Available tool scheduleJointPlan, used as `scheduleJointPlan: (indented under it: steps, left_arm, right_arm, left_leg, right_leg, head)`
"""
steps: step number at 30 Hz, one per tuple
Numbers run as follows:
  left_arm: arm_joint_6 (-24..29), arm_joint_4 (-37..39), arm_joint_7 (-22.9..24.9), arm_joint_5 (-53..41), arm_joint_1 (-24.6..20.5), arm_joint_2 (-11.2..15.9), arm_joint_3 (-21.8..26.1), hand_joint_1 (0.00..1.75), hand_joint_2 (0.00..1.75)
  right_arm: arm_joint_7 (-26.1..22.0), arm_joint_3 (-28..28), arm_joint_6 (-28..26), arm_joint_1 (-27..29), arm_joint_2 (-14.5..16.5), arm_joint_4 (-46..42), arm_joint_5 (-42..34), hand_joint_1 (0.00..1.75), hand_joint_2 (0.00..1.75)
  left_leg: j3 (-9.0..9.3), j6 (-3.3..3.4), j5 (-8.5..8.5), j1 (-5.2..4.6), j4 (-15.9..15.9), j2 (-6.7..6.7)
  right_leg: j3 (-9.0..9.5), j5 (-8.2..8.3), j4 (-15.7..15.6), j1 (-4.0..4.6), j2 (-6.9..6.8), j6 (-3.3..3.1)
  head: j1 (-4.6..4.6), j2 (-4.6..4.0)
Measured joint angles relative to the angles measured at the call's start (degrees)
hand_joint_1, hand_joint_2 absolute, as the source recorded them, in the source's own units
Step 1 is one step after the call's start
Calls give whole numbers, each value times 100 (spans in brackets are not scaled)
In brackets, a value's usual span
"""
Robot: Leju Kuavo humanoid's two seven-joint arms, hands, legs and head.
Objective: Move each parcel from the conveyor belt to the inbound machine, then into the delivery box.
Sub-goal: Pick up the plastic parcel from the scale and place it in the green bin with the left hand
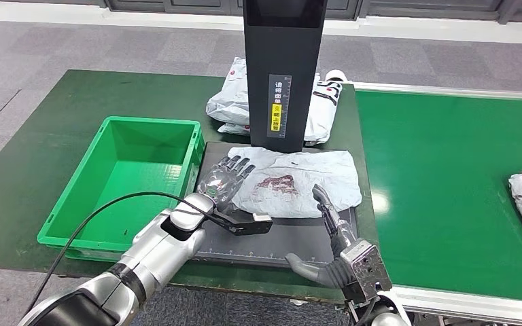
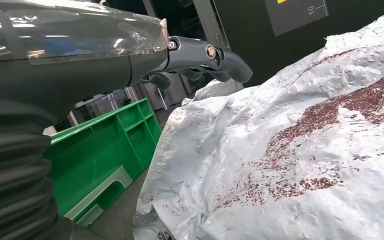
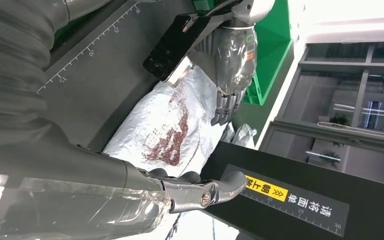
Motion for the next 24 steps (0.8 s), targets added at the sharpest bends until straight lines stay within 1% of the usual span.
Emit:
scheduleJointPlan:
  steps: [7,8,11,12,16,21,24]
  left_arm:
    - [-5,66,64,-11,-41,-6,-9,1,175]
    - [-6,120,105,-24,-73,-12,-22,30,175]
    - [-1,331,260,-93,-192,-36,-93,160,175]
    - [2,406,318,-120,-229,-41,-115,175,175]
    - [36,669,501,-185,-353,-57,-146,175,175]
    - [91,748,578,-180,-387,-60,-146,175,175]
    - [424,881,800,-92,-403,-53,-146,175,175]
  right_arm:
    - [-1,1,15,-13,1,5,1,0,175]
    - [-1,2,27,-27,1,10,1,0,175]
    - [-1,9,60,-70,8,33,1,0,175]
    - [-1,13,64,-80,14,44,1,0,175]
    - [-4,43,70,-117,30,100,1,0,175]
    - [-5,72,68,-139,34,124,1,0,175]
    - [18,107,28,-205,55,189,-2,0,175]
  left_leg:
    - [0,0,0,0,0,0]
    - [0,0,0,0,0,0]
    - [0,0,1,0,0,0]
    - [0,0,1,0,0,0]
    - [0,-1,2,0,0,0]
    - [0,-1,3,0,0,0]
    - [-1,-1,3,0,0,-1]
  right_leg:
    - [0,0,0,0,0,0]
    - [0,0,0,0,0,0]
    - [1,0,0,0,0,0]
    - [1,0,0,0,0,0]
    - [1,1,1,0,0,0]
    - [1,1,2,0,0,0]
    - [1,0,2,0,0,0]
  head:
    - [0,0]
    - [0,-1]
    - [0,0]
    - [0,1]
    - [0,-1]
    - [0,-1]
    - [0,1]
